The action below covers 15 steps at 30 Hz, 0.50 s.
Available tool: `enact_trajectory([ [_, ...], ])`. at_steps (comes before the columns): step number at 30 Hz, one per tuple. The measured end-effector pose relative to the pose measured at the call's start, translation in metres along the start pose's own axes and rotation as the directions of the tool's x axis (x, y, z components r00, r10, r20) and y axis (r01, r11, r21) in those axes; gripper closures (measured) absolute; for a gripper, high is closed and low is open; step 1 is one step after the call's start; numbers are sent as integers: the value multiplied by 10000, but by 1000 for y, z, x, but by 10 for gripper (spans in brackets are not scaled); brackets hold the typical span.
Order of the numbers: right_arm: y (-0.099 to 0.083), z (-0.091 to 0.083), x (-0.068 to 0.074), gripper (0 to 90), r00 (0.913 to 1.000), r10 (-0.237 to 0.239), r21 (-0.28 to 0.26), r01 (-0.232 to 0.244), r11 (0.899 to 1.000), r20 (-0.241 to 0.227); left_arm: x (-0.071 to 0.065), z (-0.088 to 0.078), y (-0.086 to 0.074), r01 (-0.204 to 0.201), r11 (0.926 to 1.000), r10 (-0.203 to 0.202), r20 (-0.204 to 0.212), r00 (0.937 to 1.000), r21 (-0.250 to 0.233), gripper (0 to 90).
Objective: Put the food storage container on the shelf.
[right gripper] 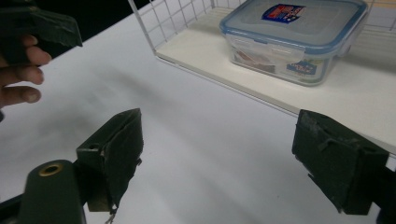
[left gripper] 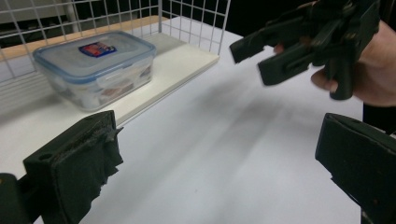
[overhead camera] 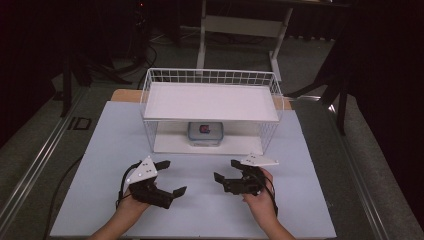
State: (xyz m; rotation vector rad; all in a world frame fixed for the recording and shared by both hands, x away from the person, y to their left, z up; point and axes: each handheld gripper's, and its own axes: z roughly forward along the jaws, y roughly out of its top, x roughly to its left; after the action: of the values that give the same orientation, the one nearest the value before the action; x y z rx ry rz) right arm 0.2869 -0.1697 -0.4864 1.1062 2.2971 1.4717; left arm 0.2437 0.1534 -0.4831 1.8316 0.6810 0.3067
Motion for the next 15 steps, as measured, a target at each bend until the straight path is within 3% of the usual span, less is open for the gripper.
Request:
enact_trajectory([
  [6, -5, -15, -1, 164, 9994, -332, 41, 331, 9994, 121, 3, -11, -4, 36, 10000, -36, -163, 9999, -4, 7],
  [15, -16, -35, -9, 164, 9998, -147, -115, 149, 9998, 155, 4, -26, -14, 147, 9999, -142, -468, 9988, 89, 6],
])
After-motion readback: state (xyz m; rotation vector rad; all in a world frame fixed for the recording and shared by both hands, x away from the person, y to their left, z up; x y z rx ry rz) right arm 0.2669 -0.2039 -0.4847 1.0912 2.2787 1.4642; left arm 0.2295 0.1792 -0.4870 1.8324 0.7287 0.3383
